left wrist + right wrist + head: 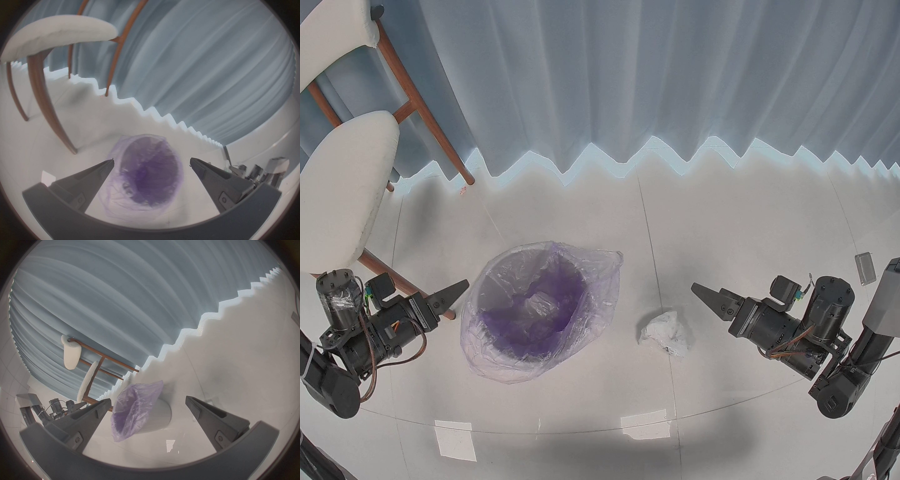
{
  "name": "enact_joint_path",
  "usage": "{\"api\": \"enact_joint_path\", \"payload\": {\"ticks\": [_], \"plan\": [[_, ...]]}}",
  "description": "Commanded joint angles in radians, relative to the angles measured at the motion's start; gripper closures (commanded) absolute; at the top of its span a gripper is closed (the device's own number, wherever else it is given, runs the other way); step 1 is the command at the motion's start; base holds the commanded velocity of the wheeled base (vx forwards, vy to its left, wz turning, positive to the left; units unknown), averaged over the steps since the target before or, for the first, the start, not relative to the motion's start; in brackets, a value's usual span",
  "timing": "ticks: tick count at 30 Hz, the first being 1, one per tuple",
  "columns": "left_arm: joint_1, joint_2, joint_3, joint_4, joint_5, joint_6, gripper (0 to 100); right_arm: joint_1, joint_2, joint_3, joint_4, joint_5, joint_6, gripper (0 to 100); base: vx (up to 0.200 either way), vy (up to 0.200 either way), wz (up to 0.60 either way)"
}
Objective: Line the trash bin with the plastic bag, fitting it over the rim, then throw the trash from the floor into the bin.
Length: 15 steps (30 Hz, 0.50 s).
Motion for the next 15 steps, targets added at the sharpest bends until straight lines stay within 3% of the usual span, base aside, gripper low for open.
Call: {"api": "enact_joint_path", "payload": {"ticks": [1,8,10,11,12,15], "plan": [[0.141,0.151,-0.07,-0.003,-0.019,-0.006,0,-0.007,0.006,-0.003,-0.019,0.001,-0.001,0,0.0,0.0,0.0],[0.241,0.157,-0.07,-0.006,-0.225,-0.001,0,-0.009,0.007,-0.003,-0.019,0.001,-0.001,0,0.0,0.0,0.0],[0.267,0.166,-0.071,-0.018,-0.314,-0.004,0,-0.013,0.007,-0.004,-0.019,0.001,0.0,0,0.0,0.0,0.0],[0.267,0.166,-0.071,-0.018,-0.314,-0.004,0,-0.013,0.007,-0.004,-0.019,0.001,0.0,0,0.0,0.0,0.0],[0.302,0.203,-0.076,-0.039,-0.423,-0.003,0,-0.023,0.007,-0.006,-0.019,0.003,0.0,0,0.0,0.0,0.0],[0.331,0.233,-0.061,-0.101,-0.519,-0.015,0,-0.024,0.009,-0.007,-0.019,0.001,0.0,0,-0.133,0.0,0.0]]}}
